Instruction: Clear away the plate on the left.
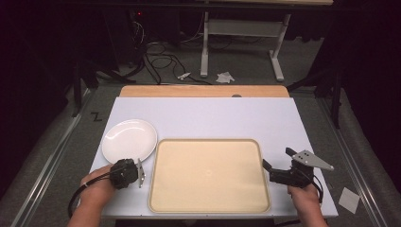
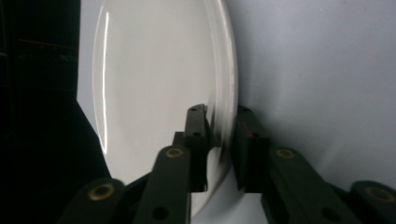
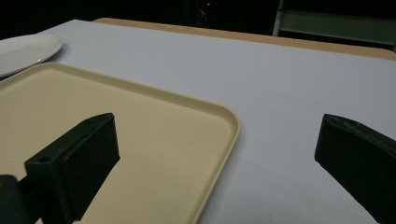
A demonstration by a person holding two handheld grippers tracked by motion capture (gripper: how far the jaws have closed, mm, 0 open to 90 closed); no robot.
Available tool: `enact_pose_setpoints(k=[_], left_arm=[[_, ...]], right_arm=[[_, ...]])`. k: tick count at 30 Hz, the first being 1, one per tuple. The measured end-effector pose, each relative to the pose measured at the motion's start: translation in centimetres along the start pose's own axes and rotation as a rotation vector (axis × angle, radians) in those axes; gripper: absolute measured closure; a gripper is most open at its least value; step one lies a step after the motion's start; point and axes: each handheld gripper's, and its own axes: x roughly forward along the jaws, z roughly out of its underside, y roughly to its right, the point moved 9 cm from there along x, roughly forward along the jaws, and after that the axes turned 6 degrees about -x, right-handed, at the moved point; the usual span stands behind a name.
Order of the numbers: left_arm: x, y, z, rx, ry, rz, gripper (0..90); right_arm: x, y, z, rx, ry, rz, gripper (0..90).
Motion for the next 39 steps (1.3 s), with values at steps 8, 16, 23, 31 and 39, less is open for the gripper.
enact_pose_setpoints(k=[8, 16, 23, 31, 39], left_arm=[[0.1, 0.4, -1.0, -0.027, 0.051, -0.016, 83.0], [-0.1, 0.2, -2.6, -0.058, 0.125, -0.011, 87.0], [-0.3, 0.3, -3.5, -0.056, 0.144, 0.001, 86.7], [-1.2, 0.7, -4.7, -0.017, 0.167, 0.035, 85.8], [-2.0, 1.2, -5.7, -0.056, 0.212, 0.038, 85.6]], right_arm=[[-0.1, 0.1, -0.1, 0.001, 0.005, 0.002, 0.6], [-0.1, 0.1, -0.1, 0.002, 0.004, 0.004, 0.6], [-0.1, 0.1, -0.1, -0.001, 0.005, 0.005, 0.6], [-0.1, 0.2, -0.2, -0.005, 0.007, 0.005, 0.6], [-0.2, 0.1, -0.3, -0.006, 0.008, 0.006, 0.6]])
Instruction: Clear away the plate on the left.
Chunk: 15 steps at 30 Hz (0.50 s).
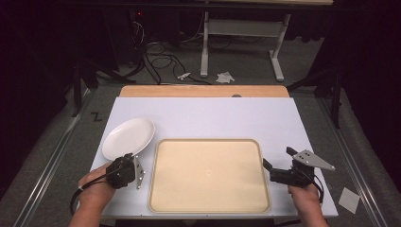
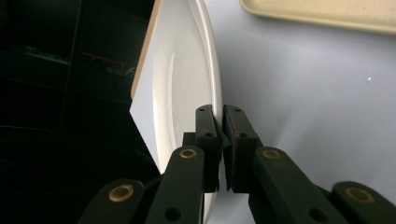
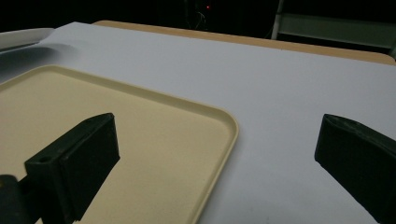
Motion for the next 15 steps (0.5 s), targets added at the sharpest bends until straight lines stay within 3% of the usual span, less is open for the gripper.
enact_pose_setpoints(k=[5, 6, 7, 8, 10, 12, 15], left_arm=[[-0.6, 0.2, -0.8, 0.041, 0.013, 0.018, 85.6], [-0.7, 0.6, -0.8, -0.033, 0.023, 0.002, 85.6], [-0.8, 0.8, -1.1, -0.019, 0.028, 0.014, 85.6], [-1.0, 0.9, -1.2, -0.033, 0.033, 0.011, 85.6], [-1.2, 0.9, -1.5, 0.029, 0.033, 0.034, 85.6], [-1.4, 1.4, -1.6, -0.038, 0.053, 0.018, 85.6], [-1.8, 1.9, -1.9, -0.036, 0.059, 0.028, 85.5]], right_arm=[[0.1, 0.0, 0.1, 0.007, -0.003, -0.002, 0.6], [0.1, 0.0, 0.1, 0.008, -0.003, -0.002, 0.6], [0.1, 0.1, 0.0, 0.005, 0.002, -0.002, 0.6], [0.0, 0.1, 0.0, 0.007, 0.004, -0.002, 0.6], [0.0, 0.1, 0.0, 0.009, 0.005, -0.001, 0.6], [-0.1, 0.0, 0.0, 0.007, 0.004, -0.002, 0.6], [-0.2, 0.0, -0.2, 0.005, 0.009, 0.000, 0.6]])
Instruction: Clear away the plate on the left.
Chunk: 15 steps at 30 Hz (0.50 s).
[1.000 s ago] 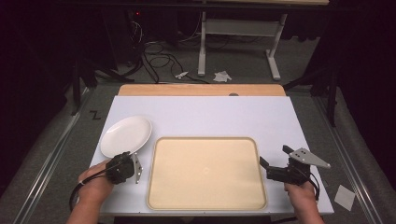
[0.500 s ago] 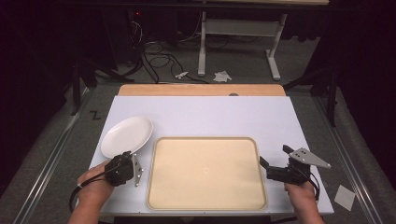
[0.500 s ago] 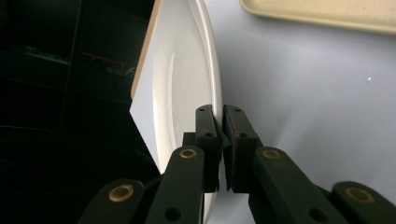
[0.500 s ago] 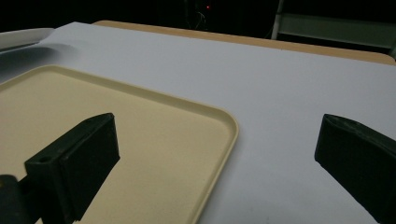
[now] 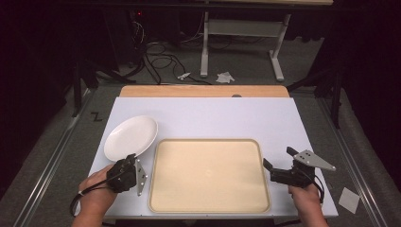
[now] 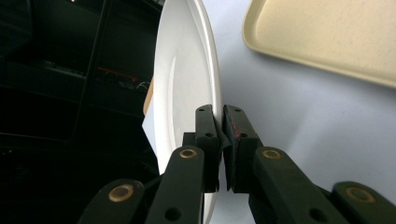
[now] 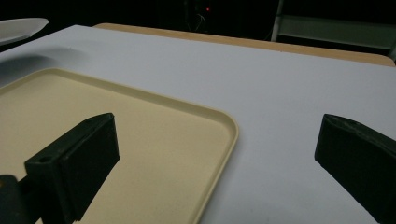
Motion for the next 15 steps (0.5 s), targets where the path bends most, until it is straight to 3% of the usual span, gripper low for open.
enact_pose_setpoints(k=[2, 4, 6, 9, 10, 12, 15], left_arm=[[-0.2, 0.3, -0.1, 0.018, -0.001, 0.018, 85.5], [-0.3, 0.7, -0.3, 0.000, 0.009, 0.015, 85.5], [-0.4, 1.1, -0.3, 0.014, 0.008, 0.032, 85.5], [-0.6, 1.6, -0.4, -0.006, 0.019, 0.033, 85.4], [-0.7, 1.9, -0.4, -0.031, 0.019, 0.032, 85.4], [-0.8, 2.1, -0.7, 0.021, 0.019, 0.055, 85.3], [-1.1, 2.9, -0.7, -0.019, 0.020, 0.052, 85.3]], right_arm=[[0.0, 0.0, 0.0, 0.002, 0.001, 0.001, 0.6], [0.0, 0.0, 0.0, 0.001, 0.000, -0.001, 0.5], [0.1, 0.0, 0.1, -0.002, -0.003, -0.001, 0.6], [0.1, 0.0, 0.0, -0.005, -0.003, 0.000, 0.6], [0.1, -0.1, 0.1, -0.005, -0.004, 0.000, 0.6], [0.1, -0.1, 0.1, -0.004, -0.003, 0.000, 0.6], [0.1, 0.0, 0.1, -0.006, -0.005, 0.000, 0.6]])
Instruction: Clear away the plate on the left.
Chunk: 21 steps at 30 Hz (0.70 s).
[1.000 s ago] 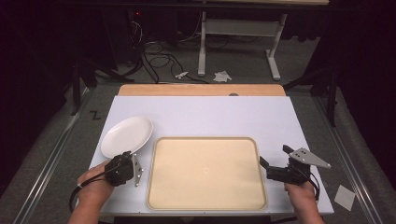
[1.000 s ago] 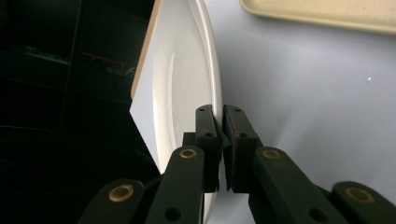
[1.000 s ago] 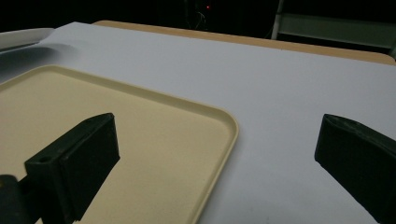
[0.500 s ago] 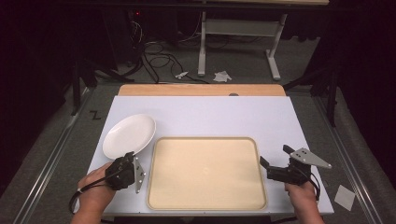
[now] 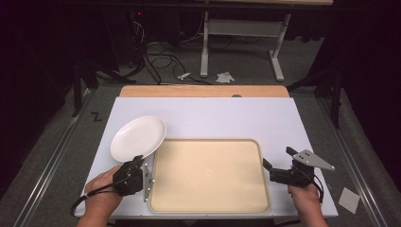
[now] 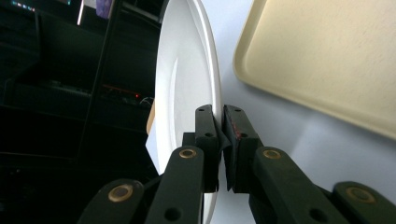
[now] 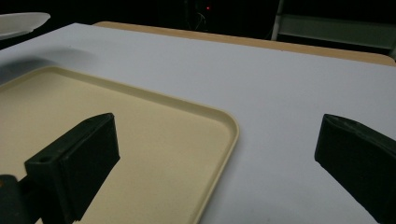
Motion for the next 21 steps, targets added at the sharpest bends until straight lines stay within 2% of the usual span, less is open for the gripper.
enact_pose_setpoints(k=[1, 2, 3, 4, 5, 6, 7, 8, 9, 12, 13, 14, 16, 18, 19, 20, 21], left_arm=[[-0.1, 0.2, 0.0, -0.001, 0.001, 0.006, 85.4], [-0.1, 0.4, -0.1, 0.025, -0.001, 0.022, 85.4], [-0.2, 0.7, -0.1, -0.004, -0.003, 0.020, 85.4], [-0.2, 0.9, -0.2, 0.015, -0.005, 0.042, 85.4], [-0.3, 1.0, -0.2, 0.010, -0.011, 0.040, 85.4], [-0.4, 1.3, -0.1, -0.037, -0.006, 0.029, 85.4], [-0.4, 1.4, -0.1, -0.020, -0.007, 0.038, 85.4], [-0.4, 1.5, 0.0, 0.024, -0.016, 0.063, 85.4], [-0.5, 1.7, 0.1, -0.025, -0.012, 0.043, 85.4], [-0.6, 2.3, 0.1, 0.006, -0.021, 0.070, 85.4], [-0.7, 2.6, 0.2, -0.027, -0.017, 0.060, 85.4], [-0.8, 2.8, 0.1, 0.009, -0.019, 0.081, 85.4], [-0.9, 3.4, 0.1, -0.027, -0.010, 0.076, 85.4], [-1.1, 3.9, 0.2, 0.002, -0.023, 0.098, 85.4], [-1.2, 4.3, 0.2, -0.052, -0.007, 0.079, 85.4], [-1.3, 4.6, 0.3, -0.017, -0.021, 0.100, 85.4], [-1.3, 5.0, 0.3, -0.025, -0.013, 0.099, 85.3]], right_arm=[[0.0, 0.0, 0.0, 0.002, 0.000, 0.000, 0.5], [0.0, 0.0, 0.0, 0.002, -0.001, 0.000, 0.6], [0.0, 0.1, 0.0, 0.003, -0.002, 0.001, 0.6], [0.0, 0.1, 0.0, 0.002, -0.002, 0.000, 0.6], [0.1, 0.0, 0.0, 0.000, -0.002, 0.000, 0.6], [0.1, 0.0, 0.0, 0.004, -0.003, -0.001, 0.6], [0.1, 0.0, 0.1, 0.002, -0.004, -0.004, 0.6], [0.1, 0.0, 0.1, 0.003, -0.006, -0.002, 0.6], [0.1, 0.0, 0.1, 0.003, -0.006, -0.002, 0.6], [0.1, 0.0, 0.1, 0.004, -0.004, -0.001, 0.6], [0.1, 0.1, 0.1, 0.005, -0.006, 0.000, 0.5], [0.1, 0.1, 0.1, 0.001, -0.004, 0.000, 0.6], [0.1, 0.0, 0.1, 0.003, -0.007, -0.001, 0.6], [0.1, 0.0, 0.1, 0.003, -0.005, -0.004, 0.6], [0.1, 0.0, 0.0, -0.001, -0.003, -0.001, 0.5], [0.0, 0.0, 0.0, -0.001, 0.000, -0.001, 0.6], [-0.1, 0.0, -0.1, -0.001, 0.001, 0.000, 0.6]])
